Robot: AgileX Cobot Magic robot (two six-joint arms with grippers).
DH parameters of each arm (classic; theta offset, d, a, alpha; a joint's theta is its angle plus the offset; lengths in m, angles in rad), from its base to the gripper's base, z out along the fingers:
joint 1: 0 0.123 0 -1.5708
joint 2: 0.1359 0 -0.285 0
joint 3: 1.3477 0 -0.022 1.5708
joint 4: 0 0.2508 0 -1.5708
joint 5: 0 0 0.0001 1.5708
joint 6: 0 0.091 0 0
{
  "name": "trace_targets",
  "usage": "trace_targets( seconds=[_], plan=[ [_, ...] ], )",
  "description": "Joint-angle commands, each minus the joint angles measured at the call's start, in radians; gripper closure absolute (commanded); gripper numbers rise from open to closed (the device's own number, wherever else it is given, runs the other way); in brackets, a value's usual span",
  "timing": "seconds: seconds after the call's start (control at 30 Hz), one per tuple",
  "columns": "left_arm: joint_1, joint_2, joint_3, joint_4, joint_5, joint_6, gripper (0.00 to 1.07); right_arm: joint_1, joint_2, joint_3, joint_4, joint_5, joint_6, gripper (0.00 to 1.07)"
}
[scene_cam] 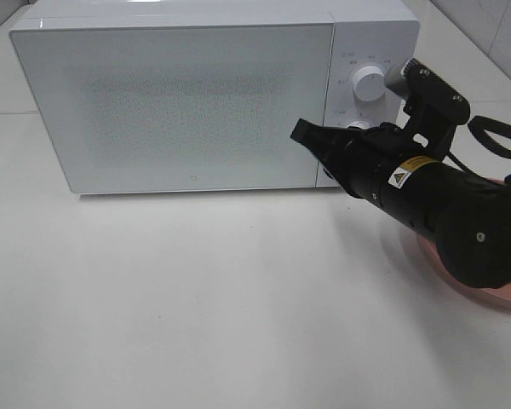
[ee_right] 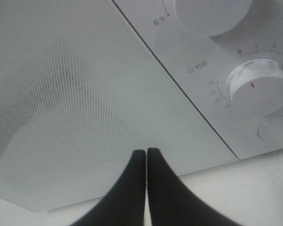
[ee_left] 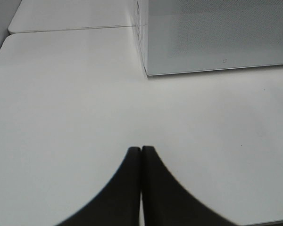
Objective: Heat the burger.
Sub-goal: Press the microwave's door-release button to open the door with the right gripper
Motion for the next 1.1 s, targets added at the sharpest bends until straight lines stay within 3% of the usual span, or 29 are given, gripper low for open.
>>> trace_targets(
  seconds=[0.03, 0.53, 0.93, 1.1],
  plan=[
    [-0.004, -0.017, 0.003, -0.004, -0.012, 0.003, 1.06, 0.001, -0.003, -0.003, -0.001, -0.042, 0.114, 1.07],
    [-0.004, -0.017, 0.003, -0.004, -0.012, 0.003, 1.06, 0.001, 0.178, -0.011, 0.028, -0.155, 0.49, 1.07],
    [-0.004, -0.017, 0.003, -0.004, -0.012, 0.003, 1.06, 0.001, 0.248, -0.015, 0.225, -0.195, 0.6, 1.07],
    [-0.004, -0.017, 0.003, -0.004, -0.012, 0.003, 1.06, 0.001, 0.288, -0.08, 0.283, -0.207, 0.6, 1.07]
  ],
)
